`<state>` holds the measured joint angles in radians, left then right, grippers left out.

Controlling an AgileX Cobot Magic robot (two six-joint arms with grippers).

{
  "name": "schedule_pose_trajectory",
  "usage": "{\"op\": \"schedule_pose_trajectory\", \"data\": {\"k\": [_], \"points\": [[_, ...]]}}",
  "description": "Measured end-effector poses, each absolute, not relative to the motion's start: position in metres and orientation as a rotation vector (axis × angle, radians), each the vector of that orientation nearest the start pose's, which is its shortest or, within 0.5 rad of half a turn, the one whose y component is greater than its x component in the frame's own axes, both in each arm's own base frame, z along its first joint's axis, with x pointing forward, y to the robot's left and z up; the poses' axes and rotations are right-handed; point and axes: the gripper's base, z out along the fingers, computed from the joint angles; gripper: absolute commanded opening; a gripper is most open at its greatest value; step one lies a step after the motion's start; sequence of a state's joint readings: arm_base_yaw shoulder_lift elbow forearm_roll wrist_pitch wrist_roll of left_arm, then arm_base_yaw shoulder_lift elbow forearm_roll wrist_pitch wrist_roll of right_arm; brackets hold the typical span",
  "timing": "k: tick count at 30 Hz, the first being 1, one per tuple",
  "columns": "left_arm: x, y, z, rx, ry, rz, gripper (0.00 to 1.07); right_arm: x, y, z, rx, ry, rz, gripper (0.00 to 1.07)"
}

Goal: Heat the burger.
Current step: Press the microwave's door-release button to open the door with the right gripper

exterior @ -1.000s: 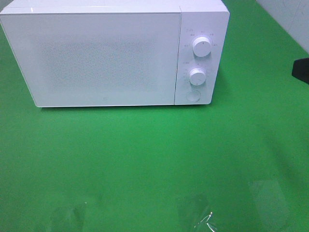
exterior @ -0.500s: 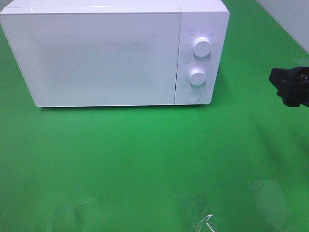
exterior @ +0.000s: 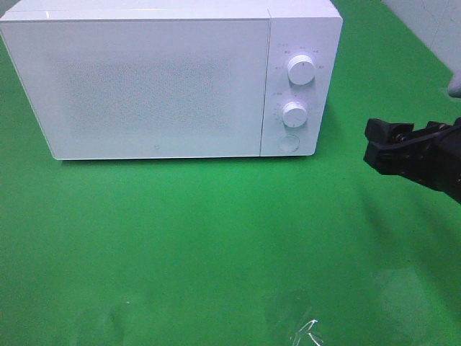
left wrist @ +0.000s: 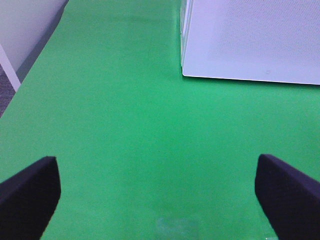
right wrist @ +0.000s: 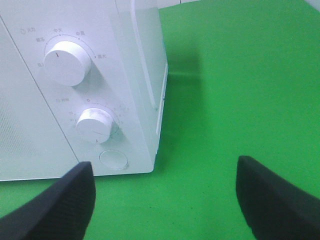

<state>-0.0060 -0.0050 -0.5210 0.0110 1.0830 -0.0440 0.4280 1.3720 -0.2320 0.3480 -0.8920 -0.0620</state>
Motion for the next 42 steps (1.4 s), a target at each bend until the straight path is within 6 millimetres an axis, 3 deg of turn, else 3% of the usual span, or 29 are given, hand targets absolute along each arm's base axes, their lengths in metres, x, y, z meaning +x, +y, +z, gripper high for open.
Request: {"op": "schedule_pose_trajectory", "data": {"k": [11,17,25,29,30,32,35,42], "points": [[-0.009,0.001,0.281,-0.040,2.040,-0.018,0.98,0.202,0.099,0.161,-0.007,1.715,0.107,0.75],[-0.009,0.001,0.281,-0.040,2.040,-0.018,0.98,0.207,0.138,0.149,-0.106,1.714,0.158,0.75],[-0.009,0.001,0.281,-0.040,2.040,-0.018,0.98,0.213,0.151,0.145,-0.065,1.716,0.220,0.71],[-0.009,0.001,0.281,-0.040,2.040,-0.018,0.98,0.214,0.152,0.144,0.049,1.725,0.316,0.68],[-0.009,0.001,0.281,-0.040,2.040,-0.018,0.98,0.215,0.152,0.143,0.194,1.723,0.439,0.64],[-0.009,0.001,0.281,-0.040,2.040,-0.018,0.98,0.215,0.152,0.143,0.242,1.722,0.479,0.62],[-0.009,0.001,0.281,-0.040,2.040,-0.018,0.98,0.215,0.152,0.143,0.494,1.694,0.683,0.53],[-0.009,0.001,0.281,-0.040,2.040,-0.018,0.98,0.215,0.152,0.143,0.797,1.624,0.927,0.38]]}}
